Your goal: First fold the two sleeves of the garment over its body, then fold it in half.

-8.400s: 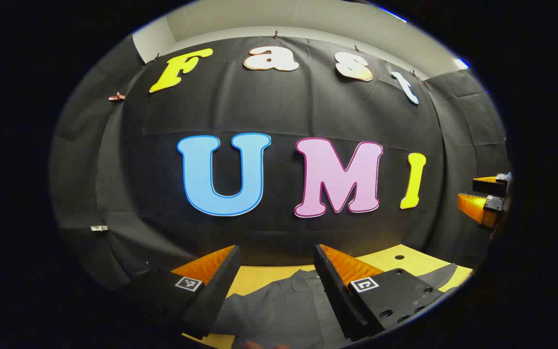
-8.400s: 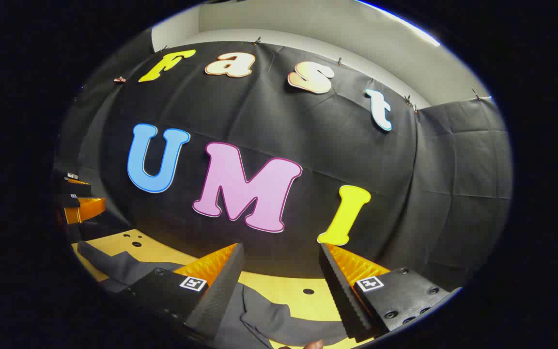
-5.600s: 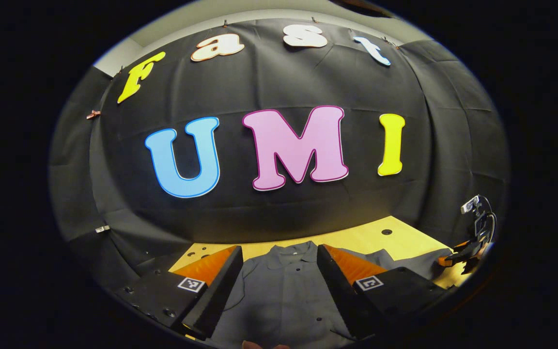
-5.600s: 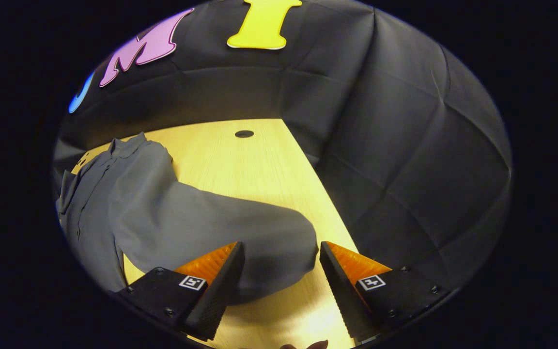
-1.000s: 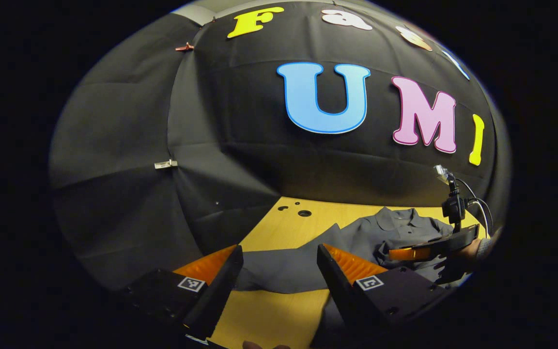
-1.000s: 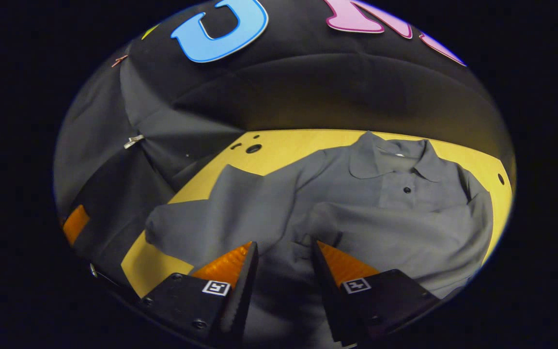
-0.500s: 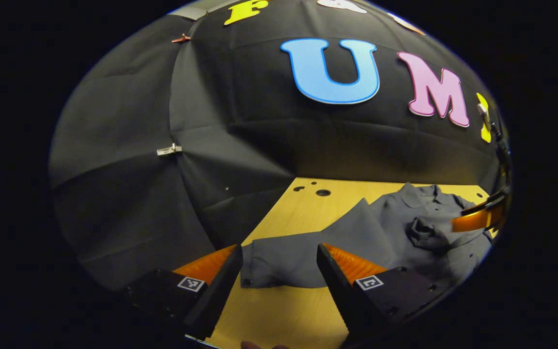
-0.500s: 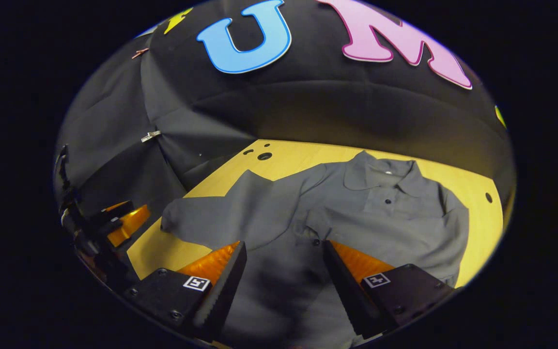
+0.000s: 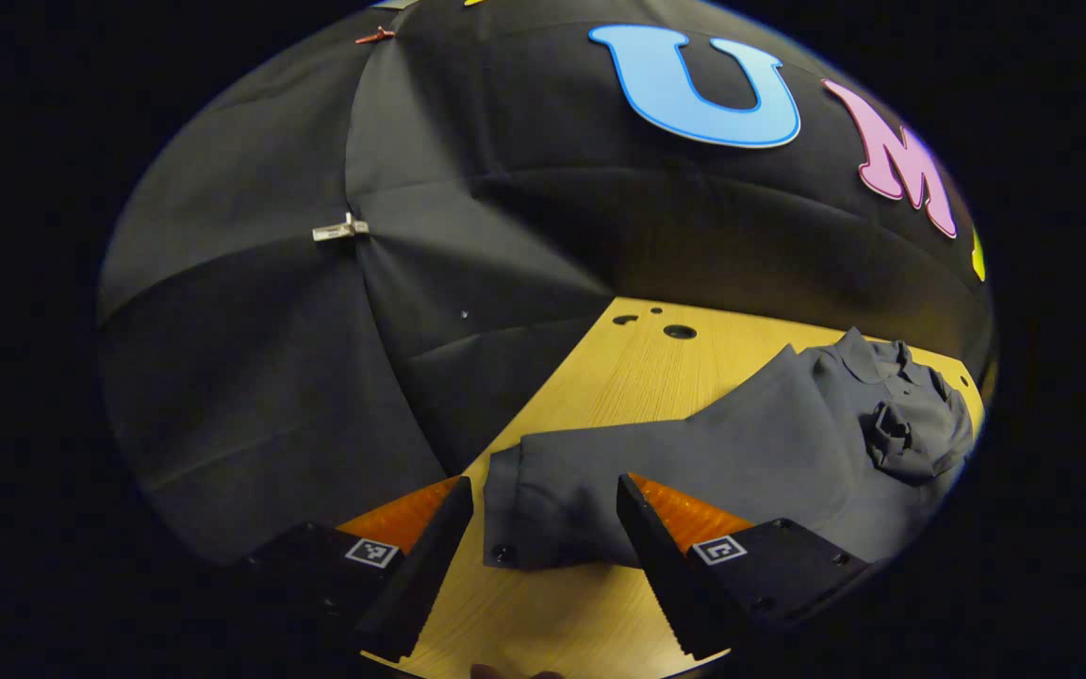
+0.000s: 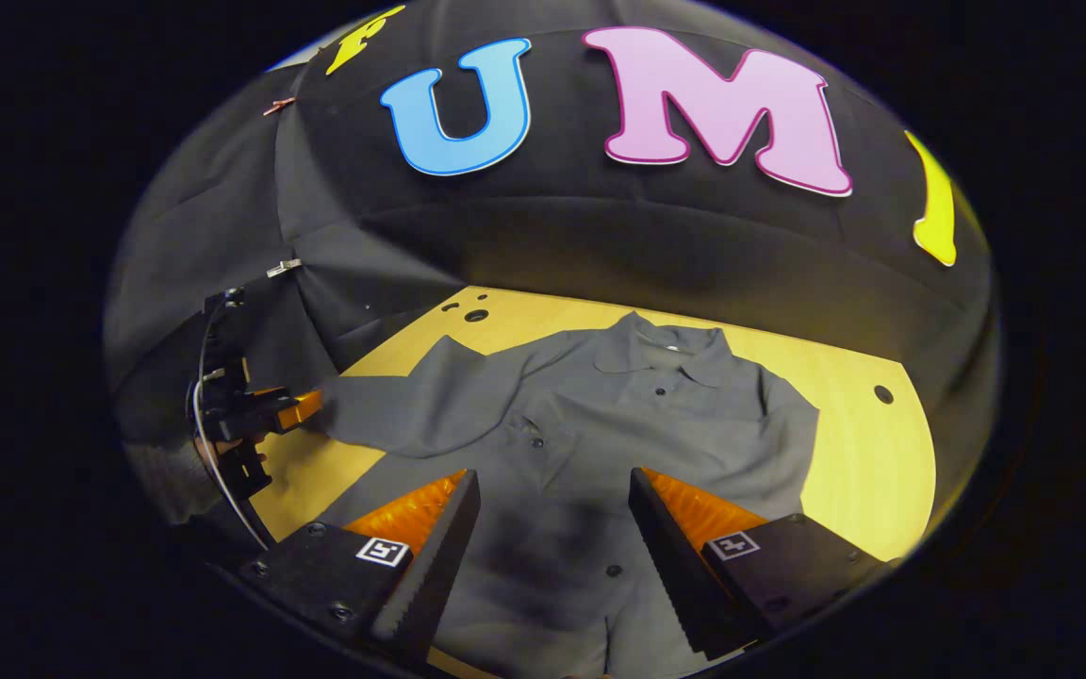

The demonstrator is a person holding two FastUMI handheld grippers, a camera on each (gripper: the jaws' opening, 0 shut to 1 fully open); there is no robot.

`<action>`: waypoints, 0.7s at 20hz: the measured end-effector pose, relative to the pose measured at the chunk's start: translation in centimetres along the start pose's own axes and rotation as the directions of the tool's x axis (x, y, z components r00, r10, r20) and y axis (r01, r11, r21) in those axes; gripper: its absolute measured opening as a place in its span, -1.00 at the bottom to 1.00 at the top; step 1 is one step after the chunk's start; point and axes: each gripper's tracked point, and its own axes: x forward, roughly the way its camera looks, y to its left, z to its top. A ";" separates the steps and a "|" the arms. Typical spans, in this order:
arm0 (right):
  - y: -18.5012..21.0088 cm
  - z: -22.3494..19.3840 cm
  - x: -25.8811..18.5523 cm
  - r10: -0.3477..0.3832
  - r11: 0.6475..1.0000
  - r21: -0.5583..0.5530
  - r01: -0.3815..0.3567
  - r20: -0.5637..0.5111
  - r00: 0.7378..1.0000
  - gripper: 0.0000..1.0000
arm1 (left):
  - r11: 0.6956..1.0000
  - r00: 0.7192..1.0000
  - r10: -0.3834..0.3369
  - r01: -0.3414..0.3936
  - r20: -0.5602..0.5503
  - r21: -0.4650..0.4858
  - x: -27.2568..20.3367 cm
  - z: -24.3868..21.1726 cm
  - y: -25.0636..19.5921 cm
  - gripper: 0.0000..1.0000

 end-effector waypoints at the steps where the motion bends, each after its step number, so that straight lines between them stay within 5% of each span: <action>1: -0.4 -0.5 -0.7 -0.006 1.000 0.009 0.006 -0.008 1.000 0.97 | 1.000 1.000 0.015 -0.015 -0.022 -0.008 0.8 -0.7 0.4 0.94; 5: -2.8 -2.4 -2.7 -0.069 0.997 0.044 0.070 -0.022 0.997 0.97 | 0.997 0.994 0.065 -0.069 -0.086 -0.033 2.7 -3.0 1.6 0.94; 11: -2.8 -3.6 -3.2 -0.078 0.995 0.055 0.080 -0.031 0.996 0.97 | 0.998 0.994 0.026 -0.032 -0.106 -0.052 3.5 -3.4 0.7 0.97; 13: -3.0 -3.4 -3.3 -0.082 0.995 0.056 0.083 -0.020 0.996 0.97 | 1.000 0.993 -0.022 0.021 -0.116 -0.009 3.8 -3.4 -0.4 0.63; 14: -3.2 -3.3 -3.5 -0.087 0.995 0.054 0.087 -0.012 0.996 0.97 | 0.999 0.993 -0.020 0.023 -0.119 0.027 3.9 -3.2 -0.3 0.19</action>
